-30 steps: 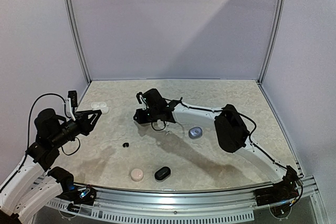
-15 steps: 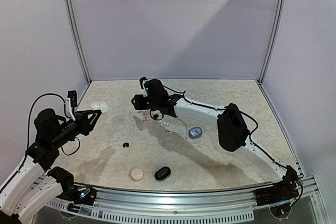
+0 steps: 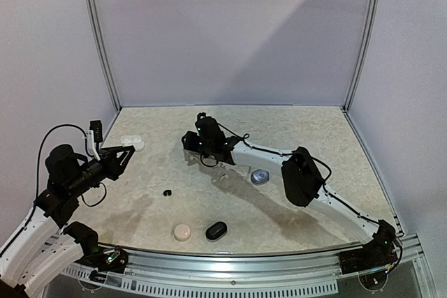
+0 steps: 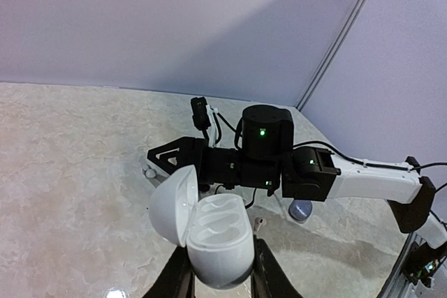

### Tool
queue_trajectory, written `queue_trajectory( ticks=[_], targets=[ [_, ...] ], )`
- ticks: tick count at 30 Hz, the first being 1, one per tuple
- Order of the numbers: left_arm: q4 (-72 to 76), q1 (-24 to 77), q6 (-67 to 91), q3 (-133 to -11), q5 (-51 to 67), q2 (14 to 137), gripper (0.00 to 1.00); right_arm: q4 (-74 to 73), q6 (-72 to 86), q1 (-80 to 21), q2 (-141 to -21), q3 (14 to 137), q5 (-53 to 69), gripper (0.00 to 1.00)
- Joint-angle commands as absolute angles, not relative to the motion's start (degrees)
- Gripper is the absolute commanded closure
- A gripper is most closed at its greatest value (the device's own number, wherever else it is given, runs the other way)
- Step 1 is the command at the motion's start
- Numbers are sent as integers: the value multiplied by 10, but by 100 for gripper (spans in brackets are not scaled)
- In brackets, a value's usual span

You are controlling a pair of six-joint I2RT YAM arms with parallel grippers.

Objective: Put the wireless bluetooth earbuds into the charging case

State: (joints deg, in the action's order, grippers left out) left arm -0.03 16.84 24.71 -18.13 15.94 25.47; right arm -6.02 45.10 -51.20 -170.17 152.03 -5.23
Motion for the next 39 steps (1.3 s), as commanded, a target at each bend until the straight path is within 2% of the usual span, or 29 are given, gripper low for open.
queue_trajectory(
  ticks=[1,7,28,39],
  targets=[
    [11,161,247,-174,156,250,100,-63,499,-513,-1736,1540,-30,54],
    [12,161,249,-174,153,249,100,-74,519,-523,-1756,1552,-6,60],
    [9,161,247,-174,151,239,100,-125,509,-553,-1745,1530,107,65],
    [5,160,241,-176,150,236,100,-196,421,-576,-1711,1503,143,66]
  ],
)
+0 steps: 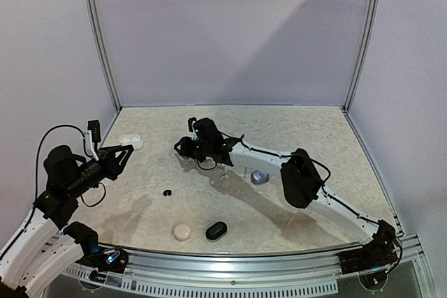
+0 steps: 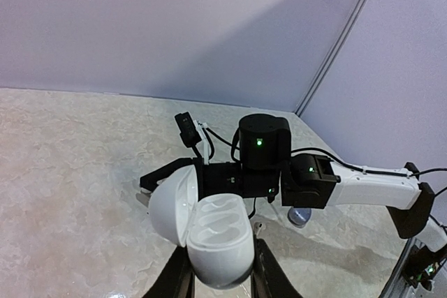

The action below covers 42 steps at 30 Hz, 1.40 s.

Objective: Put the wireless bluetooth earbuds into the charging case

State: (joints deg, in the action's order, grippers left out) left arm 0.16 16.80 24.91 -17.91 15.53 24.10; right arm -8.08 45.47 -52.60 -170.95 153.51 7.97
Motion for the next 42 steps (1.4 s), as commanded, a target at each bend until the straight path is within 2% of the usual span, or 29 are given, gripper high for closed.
queue_trajectory(
  ticks=[1,17,29,36,42],
  targets=[
    [6,159,241,-176,150,236,100,-201,412,-579,-1709,1498,144,66],
    [4,158,239,-176,152,238,100,-240,294,-585,-1602,1429,105,66],
    [3,158,237,-177,151,236,100,-170,237,-573,-1558,1411,64,62],
    [2,157,235,-177,150,237,100,-103,217,-574,-1608,1434,42,48],
    [7,157,238,-175,154,242,100,-61,259,-576,-1668,1486,15,41]
  ],
)
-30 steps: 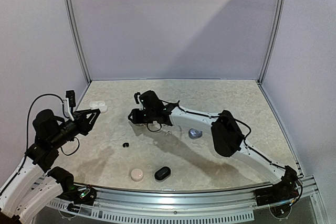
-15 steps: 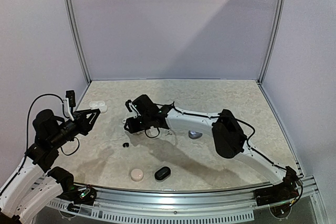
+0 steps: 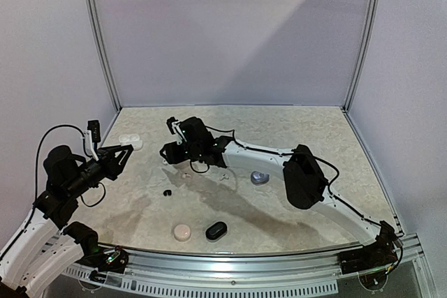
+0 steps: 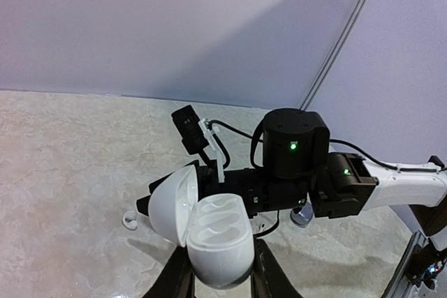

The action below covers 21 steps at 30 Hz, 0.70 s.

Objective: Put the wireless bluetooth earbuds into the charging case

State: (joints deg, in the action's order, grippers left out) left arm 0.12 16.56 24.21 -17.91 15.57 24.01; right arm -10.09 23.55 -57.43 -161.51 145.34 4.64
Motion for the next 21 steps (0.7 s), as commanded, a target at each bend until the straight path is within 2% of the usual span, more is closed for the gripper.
queue_trajectory(
  ticks=[1,11,15,21],
  targets=[
    [7,157,239,-174,153,243,100,-51,265,-575,-1679,1493,9,41],
    [14,157,245,-171,155,244,100,-24,309,-570,-1726,1535,65,40],
    [23,157,248,-169,154,247,100,-42,356,-559,-1752,1554,97,46],
    [26,157,250,-168,152,245,100,-50,340,-566,-1752,1557,114,56]
  ],
)
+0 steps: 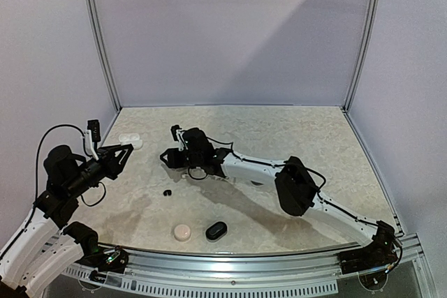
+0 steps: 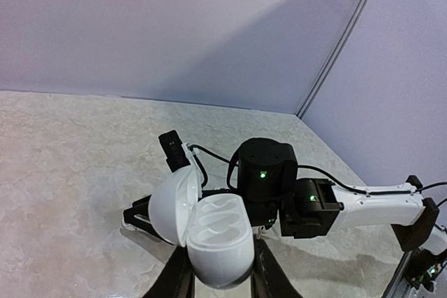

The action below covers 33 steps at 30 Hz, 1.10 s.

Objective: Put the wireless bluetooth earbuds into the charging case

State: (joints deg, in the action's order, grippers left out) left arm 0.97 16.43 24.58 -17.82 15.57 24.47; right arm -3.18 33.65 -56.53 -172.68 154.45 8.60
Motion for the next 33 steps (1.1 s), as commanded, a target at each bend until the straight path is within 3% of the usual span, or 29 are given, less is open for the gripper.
queue_trajectory(
  ticks=[1,8,16,23,29,33],
  targets=[
    [26,157,250,-167,151,245,100,-55,337,-569,-1753,1558,123,57],
    [30,157,251,-165,152,245,100,-83,312,-584,-1754,1559,180,62],
    [24,157,245,-166,147,240,100,-121,264,-598,-1737,1542,182,66],
    [21,156,242,-168,142,241,100,-154,220,-609,-1685,1456,130,71],
    [19,155,241,-169,142,243,100,-119,150,-608,-1654,1447,24,64],
    [18,155,241,-169,143,247,100,-87,135,-608,-1674,1473,20,57]
  ],
)
